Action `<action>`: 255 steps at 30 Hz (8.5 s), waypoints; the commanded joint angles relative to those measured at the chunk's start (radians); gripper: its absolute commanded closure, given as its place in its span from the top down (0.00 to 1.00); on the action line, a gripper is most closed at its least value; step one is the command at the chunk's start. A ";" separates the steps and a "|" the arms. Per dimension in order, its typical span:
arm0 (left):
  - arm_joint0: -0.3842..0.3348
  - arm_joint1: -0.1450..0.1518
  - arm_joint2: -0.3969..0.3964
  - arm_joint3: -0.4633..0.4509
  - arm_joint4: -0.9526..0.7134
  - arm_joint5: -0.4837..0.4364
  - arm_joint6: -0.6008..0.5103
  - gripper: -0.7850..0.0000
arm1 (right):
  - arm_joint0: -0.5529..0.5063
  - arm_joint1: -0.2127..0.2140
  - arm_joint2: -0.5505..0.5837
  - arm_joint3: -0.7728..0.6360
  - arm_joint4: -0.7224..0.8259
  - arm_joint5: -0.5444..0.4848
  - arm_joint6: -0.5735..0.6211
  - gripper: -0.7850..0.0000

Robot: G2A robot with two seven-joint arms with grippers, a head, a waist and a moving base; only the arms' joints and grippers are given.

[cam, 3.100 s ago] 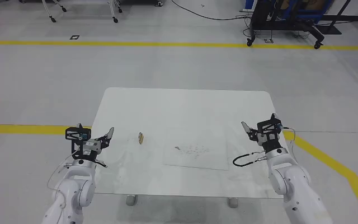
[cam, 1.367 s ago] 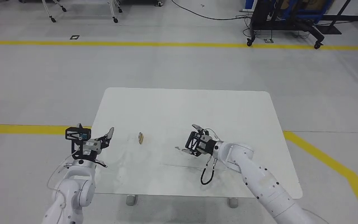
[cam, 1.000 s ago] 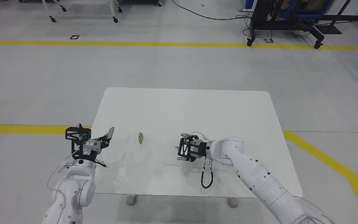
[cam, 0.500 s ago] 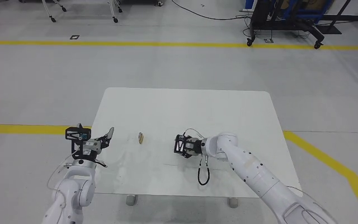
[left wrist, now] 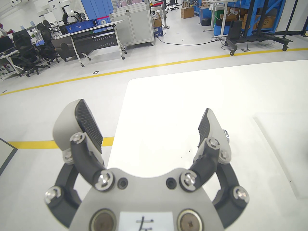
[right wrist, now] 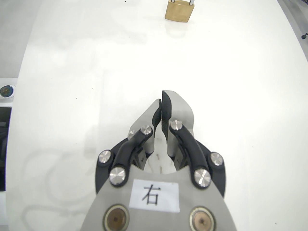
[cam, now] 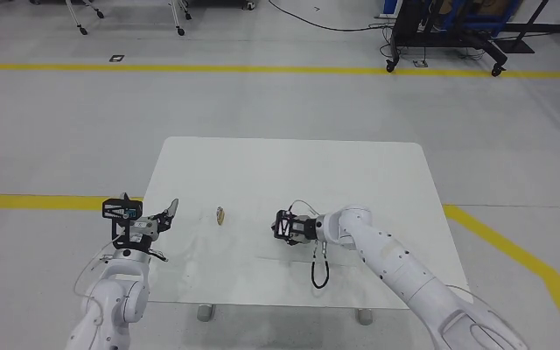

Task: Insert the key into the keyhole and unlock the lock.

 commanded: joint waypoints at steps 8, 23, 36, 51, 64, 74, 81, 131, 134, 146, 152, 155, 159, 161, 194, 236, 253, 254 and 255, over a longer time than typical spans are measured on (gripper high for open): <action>0.000 0.000 0.000 0.000 0.000 0.000 0.000 1.00 | -0.011 0.005 0.005 -0.012 -0.020 0.013 -0.020 0.00; -0.026 0.002 0.137 -0.165 0.135 -0.187 -0.207 1.00 | -0.043 0.012 -0.010 -0.056 -0.116 0.100 -0.202 0.00; -0.348 -0.040 0.435 0.033 0.208 -0.206 -0.487 1.00 | -0.026 0.029 0.001 0.023 -0.172 0.055 -0.400 0.00; -0.542 -0.098 0.647 0.265 0.272 -0.185 -0.618 1.00 | -0.028 0.056 0.033 0.056 -0.195 0.028 -0.585 0.00; -0.595 -0.118 0.636 0.329 0.260 -0.118 -0.587 1.00 | -0.031 0.066 0.068 0.127 -0.124 0.023 -0.714 0.00; -0.372 -0.055 0.252 0.030 0.108 -0.181 -0.498 1.00 | -0.031 0.066 0.068 0.127 -0.124 0.023 -0.714 0.00; -0.301 -0.043 0.165 -0.022 0.049 -0.238 -0.480 1.00 | -0.034 0.053 0.063 -0.001 -0.018 -0.019 -0.680 0.00; -0.607 0.028 0.214 0.444 -1.389 -0.786 -1.034 0.78 | 0.132 -0.114 -0.156 0.293 0.534 -0.227 -0.818 0.00; -0.632 0.043 0.267 0.455 -1.430 -0.768 -1.053 0.82 | 0.137 -0.122 -0.207 0.288 0.610 -0.227 -0.818 0.00; -0.694 0.112 0.395 0.492 -1.470 -0.808 -1.012 0.50 | 0.199 -0.135 -0.305 0.348 0.746 -0.227 -0.818 0.00; -0.717 0.138 0.457 0.499 -1.480 -0.827 -0.993 0.50 | 0.210 -0.133 -0.330 0.363 0.765 -0.227 -0.818 0.00; -0.729 0.150 0.485 0.505 -1.488 -0.836 -0.984 0.49 | 0.214 -0.136 -0.343 0.368 0.773 -0.227 -0.818 0.00; -0.746 0.164 0.519 0.515 -1.499 -0.844 -0.976 0.46 | 0.220 -0.138 -0.360 0.372 0.784 -0.227 -0.818 0.00; -0.754 0.170 0.534 0.522 -1.506 -0.847 -0.973 0.45 | 0.222 -0.139 -0.369 0.374 0.785 -0.227 -0.818 0.00; -0.812 0.213 0.629 0.601 -1.605 -0.893 -0.927 0.00 | 0.240 -0.132 -0.437 0.381 0.834 -0.227 -0.818 0.00; -0.828 0.253 0.708 0.593 -1.658 -0.926 -0.894 0.00 | 0.239 -0.133 -0.466 0.364 0.867 -0.227 -0.818 0.00; -0.827 0.256 0.701 0.599 -1.648 -0.934 -0.886 0.00 | 0.239 -0.133 -0.467 0.365 0.868 -0.227 -0.818 1.00; -0.827 0.256 0.701 0.599 -1.648 -0.934 -0.886 0.00 | 0.239 -0.133 -0.467 0.365 0.868 -0.227 -0.818 1.00; -0.827 0.256 0.701 0.599 -1.648 -0.934 -0.886 0.00 | 0.239 -0.133 -0.467 0.365 0.868 -0.227 -0.818 1.00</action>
